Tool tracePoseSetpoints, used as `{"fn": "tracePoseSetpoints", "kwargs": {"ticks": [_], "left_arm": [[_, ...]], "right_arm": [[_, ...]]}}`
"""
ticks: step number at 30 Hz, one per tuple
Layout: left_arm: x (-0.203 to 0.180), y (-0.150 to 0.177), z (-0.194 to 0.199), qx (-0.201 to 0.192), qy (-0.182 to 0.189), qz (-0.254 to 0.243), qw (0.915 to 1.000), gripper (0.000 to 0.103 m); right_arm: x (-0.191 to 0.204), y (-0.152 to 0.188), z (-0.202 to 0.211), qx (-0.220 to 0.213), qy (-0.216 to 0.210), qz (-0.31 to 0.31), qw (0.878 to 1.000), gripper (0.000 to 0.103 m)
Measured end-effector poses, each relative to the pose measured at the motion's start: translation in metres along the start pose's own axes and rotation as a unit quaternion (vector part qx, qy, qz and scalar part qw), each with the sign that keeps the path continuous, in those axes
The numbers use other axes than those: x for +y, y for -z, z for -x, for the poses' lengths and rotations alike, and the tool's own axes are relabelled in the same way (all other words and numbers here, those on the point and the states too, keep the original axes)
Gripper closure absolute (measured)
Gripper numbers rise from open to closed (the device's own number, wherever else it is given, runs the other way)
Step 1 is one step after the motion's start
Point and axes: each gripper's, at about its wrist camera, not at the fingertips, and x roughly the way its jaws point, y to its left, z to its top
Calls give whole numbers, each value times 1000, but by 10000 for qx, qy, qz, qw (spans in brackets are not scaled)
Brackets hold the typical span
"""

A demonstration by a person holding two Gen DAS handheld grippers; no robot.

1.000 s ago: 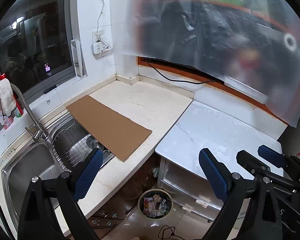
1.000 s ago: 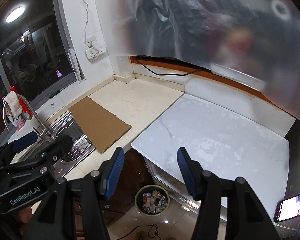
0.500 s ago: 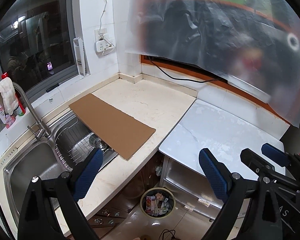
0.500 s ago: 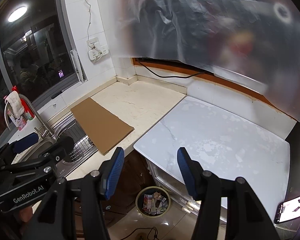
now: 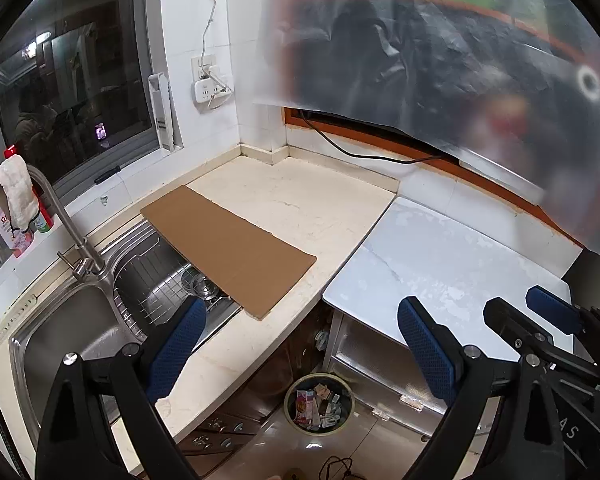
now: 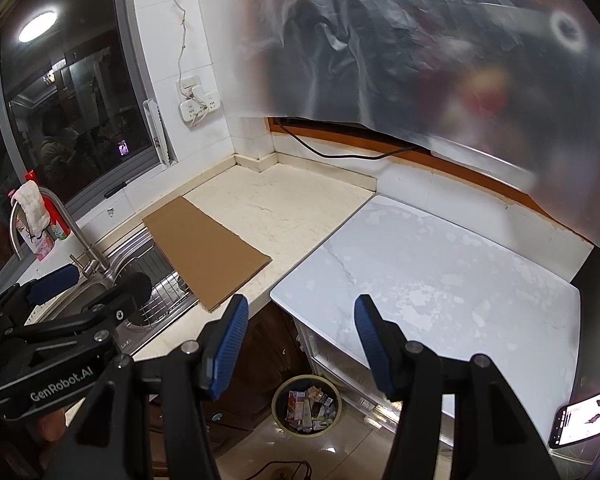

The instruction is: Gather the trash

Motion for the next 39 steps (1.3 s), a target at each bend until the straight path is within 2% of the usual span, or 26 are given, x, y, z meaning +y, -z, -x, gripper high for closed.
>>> {"fn": "tracePoseSetpoints", "kwargs": {"ticks": [39], "left_arm": [[17,-2,-13,108,85,-189,9997,7]], "right_arm": [[10,1,-10,68,125,-88,9999,47]]}}
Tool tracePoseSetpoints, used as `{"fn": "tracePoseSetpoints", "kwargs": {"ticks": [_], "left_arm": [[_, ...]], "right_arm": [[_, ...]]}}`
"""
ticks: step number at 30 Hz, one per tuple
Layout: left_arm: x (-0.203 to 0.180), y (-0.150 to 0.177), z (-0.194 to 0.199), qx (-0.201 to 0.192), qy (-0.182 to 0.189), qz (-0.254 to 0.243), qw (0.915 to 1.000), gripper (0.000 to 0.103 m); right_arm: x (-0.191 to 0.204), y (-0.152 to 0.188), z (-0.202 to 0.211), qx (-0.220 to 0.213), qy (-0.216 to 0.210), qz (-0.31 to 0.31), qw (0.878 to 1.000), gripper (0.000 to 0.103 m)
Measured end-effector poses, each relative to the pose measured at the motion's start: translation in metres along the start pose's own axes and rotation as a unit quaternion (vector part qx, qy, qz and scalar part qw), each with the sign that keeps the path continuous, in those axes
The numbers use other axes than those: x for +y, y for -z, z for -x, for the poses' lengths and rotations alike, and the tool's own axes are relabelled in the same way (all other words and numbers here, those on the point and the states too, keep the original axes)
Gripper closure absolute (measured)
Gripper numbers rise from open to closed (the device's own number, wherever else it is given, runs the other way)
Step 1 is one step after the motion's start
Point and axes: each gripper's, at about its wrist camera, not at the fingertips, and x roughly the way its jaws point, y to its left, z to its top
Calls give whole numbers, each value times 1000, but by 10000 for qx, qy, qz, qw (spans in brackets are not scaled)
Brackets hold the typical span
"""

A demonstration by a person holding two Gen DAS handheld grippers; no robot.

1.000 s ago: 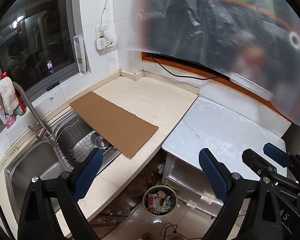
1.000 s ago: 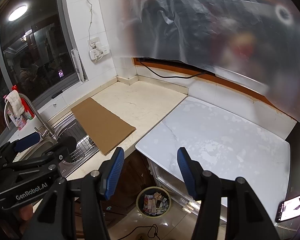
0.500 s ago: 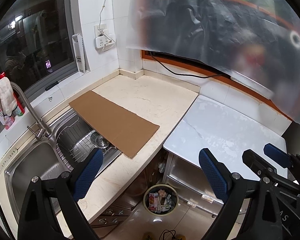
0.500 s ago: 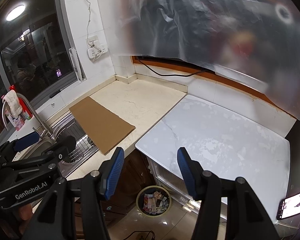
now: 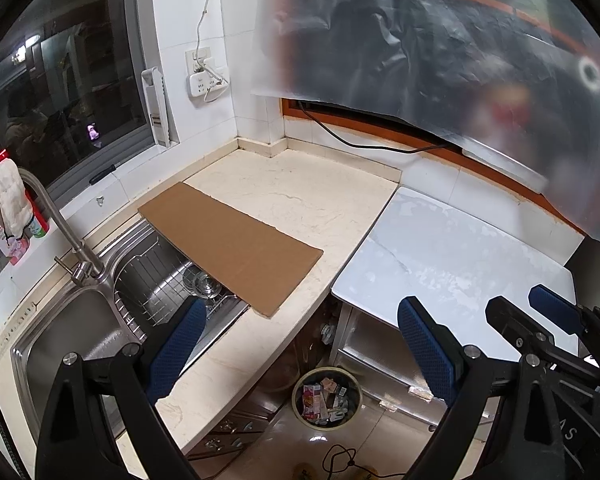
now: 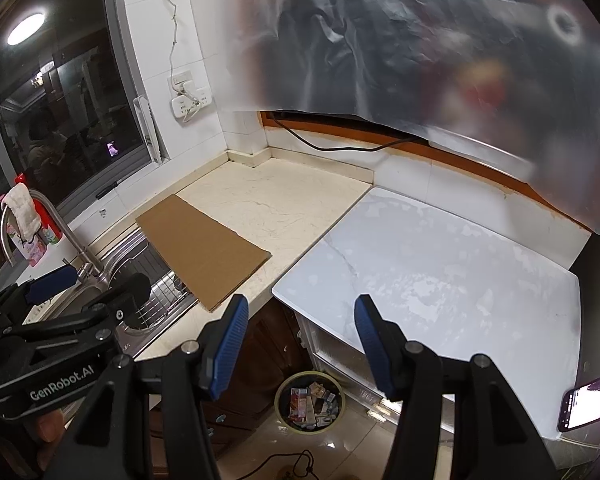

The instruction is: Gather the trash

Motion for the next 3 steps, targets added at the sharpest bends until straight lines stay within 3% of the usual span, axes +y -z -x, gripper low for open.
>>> {"fn": "tracePoseSetpoints", "kwargs": {"ticks": [3], "left_arm": [[7,0,-1,-24,34,-99,9999,8]], "right_arm": [[4,1,-1,-3,31,-25,10000,47]]}}
